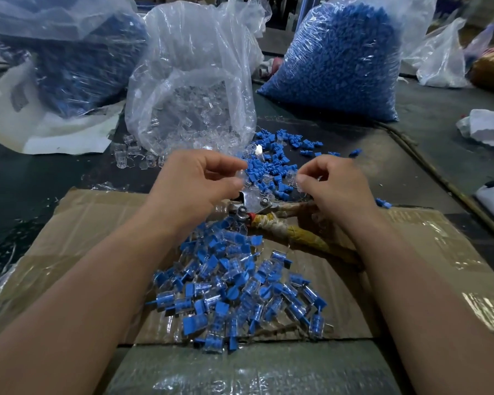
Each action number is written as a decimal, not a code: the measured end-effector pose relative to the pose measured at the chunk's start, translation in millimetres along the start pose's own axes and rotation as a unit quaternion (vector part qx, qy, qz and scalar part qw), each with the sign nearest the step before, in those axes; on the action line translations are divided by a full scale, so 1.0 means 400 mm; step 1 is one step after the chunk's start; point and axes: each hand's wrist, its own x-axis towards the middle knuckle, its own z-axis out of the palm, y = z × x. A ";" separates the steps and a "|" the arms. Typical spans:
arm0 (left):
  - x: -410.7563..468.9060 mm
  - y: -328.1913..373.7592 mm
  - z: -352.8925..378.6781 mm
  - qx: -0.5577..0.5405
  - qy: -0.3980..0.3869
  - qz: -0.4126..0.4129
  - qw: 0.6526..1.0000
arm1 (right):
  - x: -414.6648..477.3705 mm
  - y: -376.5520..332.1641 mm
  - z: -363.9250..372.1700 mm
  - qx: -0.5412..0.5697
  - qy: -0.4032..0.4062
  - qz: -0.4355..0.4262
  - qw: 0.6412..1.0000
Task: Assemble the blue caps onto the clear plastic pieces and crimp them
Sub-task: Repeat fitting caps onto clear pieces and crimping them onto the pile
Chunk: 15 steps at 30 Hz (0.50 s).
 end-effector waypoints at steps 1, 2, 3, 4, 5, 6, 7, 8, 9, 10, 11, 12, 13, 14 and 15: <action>-0.001 0.000 0.001 0.011 -0.005 0.003 1.000 | -0.002 -0.003 -0.004 0.020 0.010 -0.003 1.000; -0.002 0.000 0.003 0.016 -0.004 0.005 1.000 | -0.005 -0.007 -0.008 0.042 0.016 -0.004 0.999; -0.003 0.001 0.004 0.010 0.000 0.003 1.000 | -0.009 -0.013 -0.010 0.071 0.016 -0.006 0.997; -0.004 0.003 0.004 -0.007 0.003 -0.004 1.000 | -0.014 -0.021 -0.011 0.106 0.011 -0.011 0.994; -0.005 0.006 0.003 -0.029 0.007 -0.013 0.999 | -0.020 -0.030 -0.011 0.143 0.005 -0.019 0.990; -0.006 0.009 0.002 -0.046 0.009 -0.022 0.999 | -0.027 -0.041 -0.011 0.173 0.001 -0.030 0.984; -0.006 0.012 0.001 -0.057 0.009 -0.028 0.998 | -0.034 -0.053 -0.011 0.193 -0.001 -0.043 0.980; -0.007 0.013 0.001 -0.063 0.007 -0.032 0.997 | -0.043 -0.066 -0.009 0.209 0.000 -0.059 0.976; -0.008 0.014 0.001 -0.068 0.007 -0.034 0.997 | -0.051 -0.078 -0.006 0.225 0.003 -0.074 0.972; -0.008 0.015 0.002 -0.068 0.008 -0.034 0.997 | -0.059 -0.089 -0.003 0.241 0.007 -0.088 0.967; -0.008 0.014 0.004 -0.063 0.010 -0.032 0.997 | -0.067 -0.097 0.000 0.252 0.013 -0.103 0.962; -0.008 0.013 0.006 -0.054 0.012 -0.030 0.998 | -0.074 -0.105 0.003 0.258 0.018 -0.119 0.959; -0.008 0.012 0.008 -0.047 0.015 -0.029 0.998 | -0.079 -0.110 0.007 0.261 0.021 -0.133 0.956; -0.008 0.011 0.010 -0.045 0.018 -0.030 0.998 | -0.083 -0.114 0.010 0.263 0.022 -0.139 0.954; -0.008 0.010 0.011 -0.045 0.020 -0.033 0.998 | -0.085 -0.117 0.013 0.262 0.021 -0.140 0.955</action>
